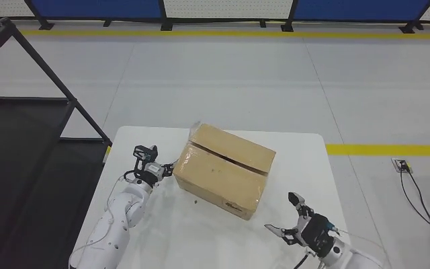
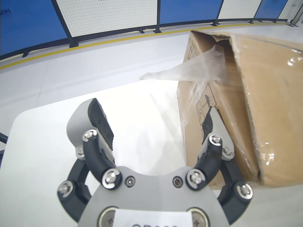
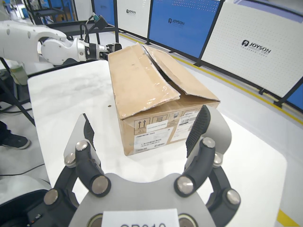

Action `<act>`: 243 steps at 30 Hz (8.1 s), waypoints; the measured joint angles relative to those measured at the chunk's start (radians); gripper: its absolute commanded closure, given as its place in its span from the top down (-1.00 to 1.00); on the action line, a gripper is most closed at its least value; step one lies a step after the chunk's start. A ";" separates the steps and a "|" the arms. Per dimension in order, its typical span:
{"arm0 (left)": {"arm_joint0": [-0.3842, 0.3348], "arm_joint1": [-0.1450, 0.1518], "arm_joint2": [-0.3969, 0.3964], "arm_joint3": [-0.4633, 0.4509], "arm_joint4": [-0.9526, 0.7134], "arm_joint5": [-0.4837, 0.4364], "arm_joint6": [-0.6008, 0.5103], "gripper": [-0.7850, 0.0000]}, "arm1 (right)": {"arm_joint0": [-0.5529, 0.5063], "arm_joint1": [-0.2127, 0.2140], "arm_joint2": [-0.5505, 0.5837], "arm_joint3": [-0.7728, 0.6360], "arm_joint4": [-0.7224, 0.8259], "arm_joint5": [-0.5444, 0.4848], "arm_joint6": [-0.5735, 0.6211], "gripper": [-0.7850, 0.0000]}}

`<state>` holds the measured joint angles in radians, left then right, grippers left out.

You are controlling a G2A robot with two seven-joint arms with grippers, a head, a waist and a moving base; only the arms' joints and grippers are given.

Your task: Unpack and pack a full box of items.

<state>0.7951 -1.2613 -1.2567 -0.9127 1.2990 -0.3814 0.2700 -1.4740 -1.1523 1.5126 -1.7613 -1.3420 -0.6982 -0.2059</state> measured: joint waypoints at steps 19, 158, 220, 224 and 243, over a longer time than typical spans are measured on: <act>0.181 0.028 -0.064 -0.236 0.000 -0.018 -0.034 1.00 | 0.126 0.000 -0.015 0.065 0.413 -0.026 0.286 1.00; 0.161 0.034 -0.011 -0.156 0.163 0.189 -0.086 1.00 | 0.188 0.293 -0.279 0.207 1.142 -0.314 0.724 1.00; -0.046 -0.057 0.167 0.199 0.277 0.359 0.157 1.00 | 0.202 0.469 -0.456 0.223 0.949 -0.314 0.238 1.00; -0.057 -0.067 0.189 0.203 0.301 0.399 0.176 1.00 | 0.206 0.478 -0.473 0.227 0.933 -0.314 0.204 1.00; -0.077 -0.086 0.197 0.228 0.321 0.461 0.261 -0.95 | 0.228 0.520 -0.550 0.235 0.844 -0.314 0.057 1.00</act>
<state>0.7182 -1.3474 -1.0595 -0.6844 1.6199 0.0796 0.5310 -1.2455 -0.6319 0.9624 -1.5268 -0.4983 -1.0123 -0.1485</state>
